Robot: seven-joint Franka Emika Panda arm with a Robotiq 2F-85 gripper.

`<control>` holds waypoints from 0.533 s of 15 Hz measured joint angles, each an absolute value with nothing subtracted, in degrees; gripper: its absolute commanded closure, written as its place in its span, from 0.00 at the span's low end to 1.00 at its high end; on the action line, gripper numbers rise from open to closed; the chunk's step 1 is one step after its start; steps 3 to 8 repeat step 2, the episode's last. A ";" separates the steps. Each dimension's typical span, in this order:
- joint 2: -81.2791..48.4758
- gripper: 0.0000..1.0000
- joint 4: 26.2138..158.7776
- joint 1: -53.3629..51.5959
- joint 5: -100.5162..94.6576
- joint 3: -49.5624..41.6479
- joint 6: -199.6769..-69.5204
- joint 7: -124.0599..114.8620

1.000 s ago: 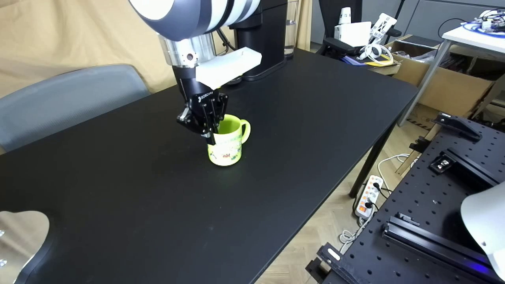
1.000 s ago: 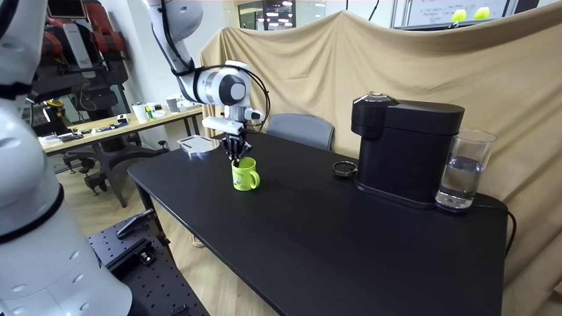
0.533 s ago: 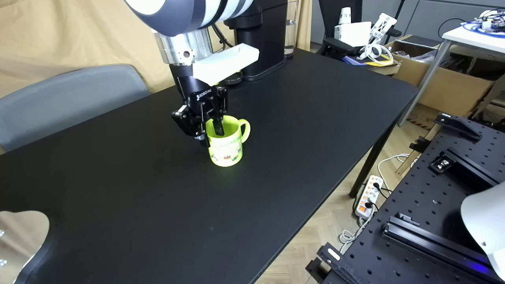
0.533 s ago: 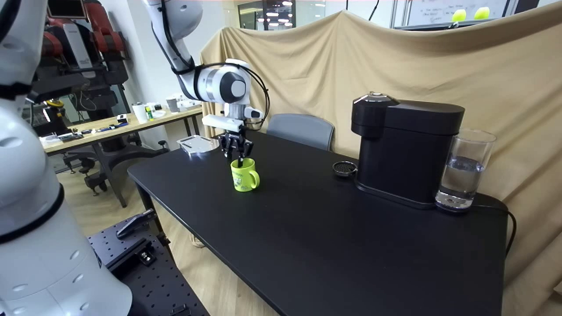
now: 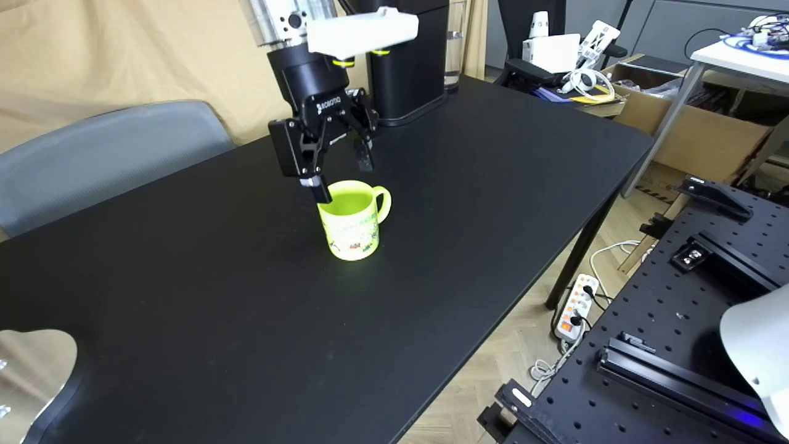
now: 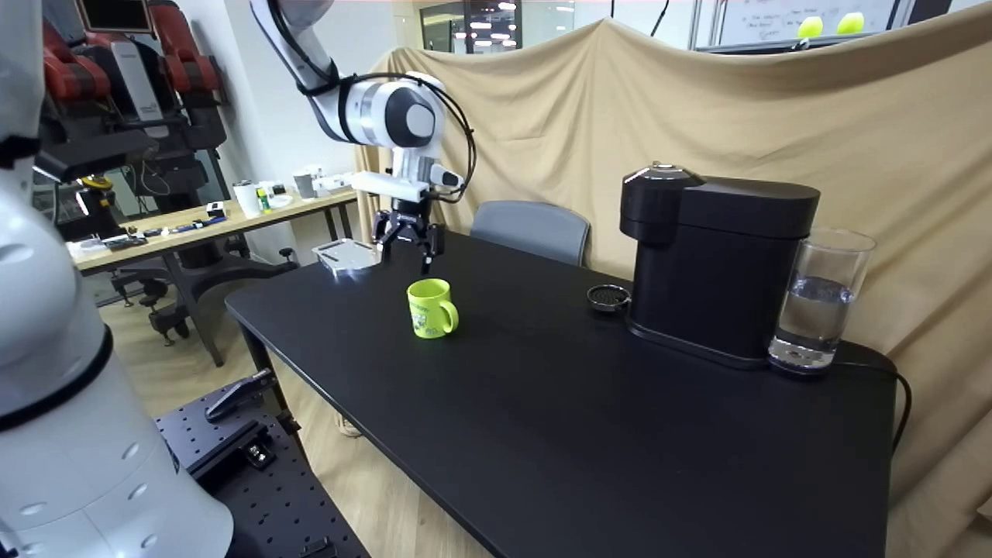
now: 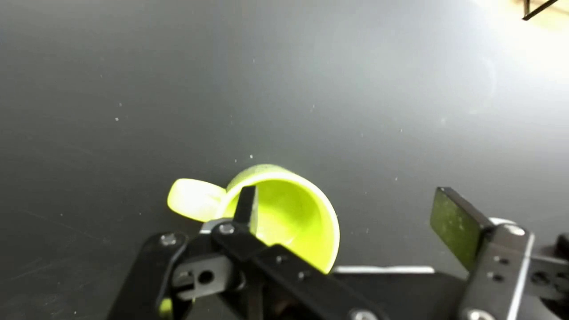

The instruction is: Move the yellow mug to the left

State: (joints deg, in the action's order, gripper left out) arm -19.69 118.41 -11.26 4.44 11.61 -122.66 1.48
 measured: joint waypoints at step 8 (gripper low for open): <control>-17.22 0.00 118.42 -10.53 5.03 11.56 -117.14 3.32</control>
